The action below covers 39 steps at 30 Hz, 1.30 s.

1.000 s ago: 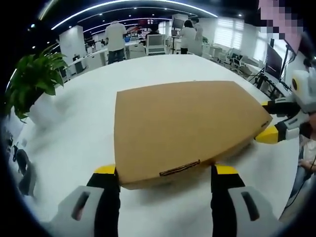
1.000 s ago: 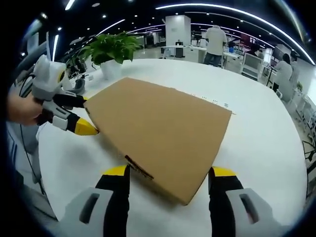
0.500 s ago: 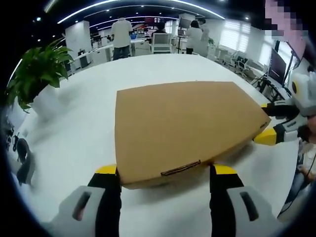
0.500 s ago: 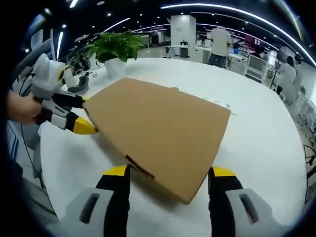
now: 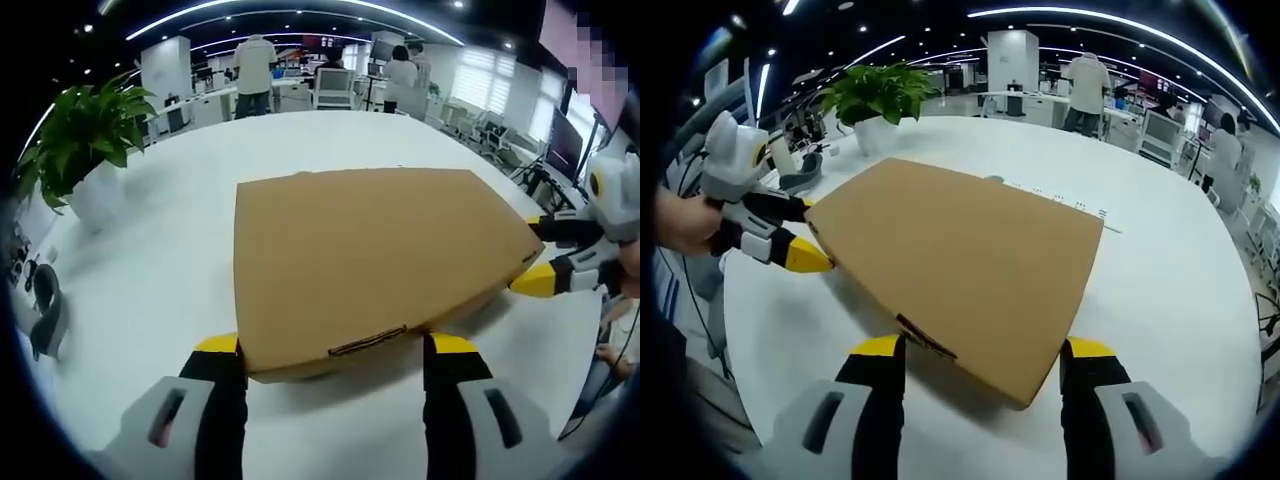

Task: Operate the shoe box by opening the lid, removing the specified soft item, and placing it in the target area until the item is outside and the box remains undamaged.

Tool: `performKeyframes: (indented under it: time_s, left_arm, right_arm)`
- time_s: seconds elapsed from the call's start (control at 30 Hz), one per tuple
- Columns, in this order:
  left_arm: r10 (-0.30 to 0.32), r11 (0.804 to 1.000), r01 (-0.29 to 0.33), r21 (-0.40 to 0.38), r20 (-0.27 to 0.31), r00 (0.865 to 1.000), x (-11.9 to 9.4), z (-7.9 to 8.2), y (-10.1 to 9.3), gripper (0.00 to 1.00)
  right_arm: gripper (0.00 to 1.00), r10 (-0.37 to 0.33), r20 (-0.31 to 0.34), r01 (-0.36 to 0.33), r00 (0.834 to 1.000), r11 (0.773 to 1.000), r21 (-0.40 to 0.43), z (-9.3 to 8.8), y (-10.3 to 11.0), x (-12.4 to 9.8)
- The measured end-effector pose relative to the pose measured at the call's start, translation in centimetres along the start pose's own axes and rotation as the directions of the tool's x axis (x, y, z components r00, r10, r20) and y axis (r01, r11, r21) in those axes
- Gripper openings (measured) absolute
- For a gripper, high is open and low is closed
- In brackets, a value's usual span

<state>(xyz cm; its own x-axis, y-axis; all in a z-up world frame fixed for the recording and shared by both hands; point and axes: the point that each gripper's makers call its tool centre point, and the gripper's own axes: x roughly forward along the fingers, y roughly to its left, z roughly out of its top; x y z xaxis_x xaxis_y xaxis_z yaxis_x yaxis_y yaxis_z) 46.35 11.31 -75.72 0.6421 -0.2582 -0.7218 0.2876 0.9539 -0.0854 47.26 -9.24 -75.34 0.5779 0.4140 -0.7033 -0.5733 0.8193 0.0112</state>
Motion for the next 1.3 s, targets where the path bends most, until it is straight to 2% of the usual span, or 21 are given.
performKeyframes:
  time_s: [0.87, 1.3]
  left_arm:
    - [0.007, 0.999, -0.005, -0.042, 0.04, 0.999, -1.2, -1.1, -0.9, 0.69]
    - [0.007, 0.999, -0.005, -0.051, 0.04, 0.999, -1.6, -1.6, -1.3, 0.68]
  right_arm:
    - [0.57, -0.004, 0.021, 0.003, 1.0, 1.0, 0.025, -0.7, 0.1, -0.9]
    - [0.57, -0.004, 0.018, 0.004, 1.0, 1.0, 0.022, -1.2, 0.4, -1.5]
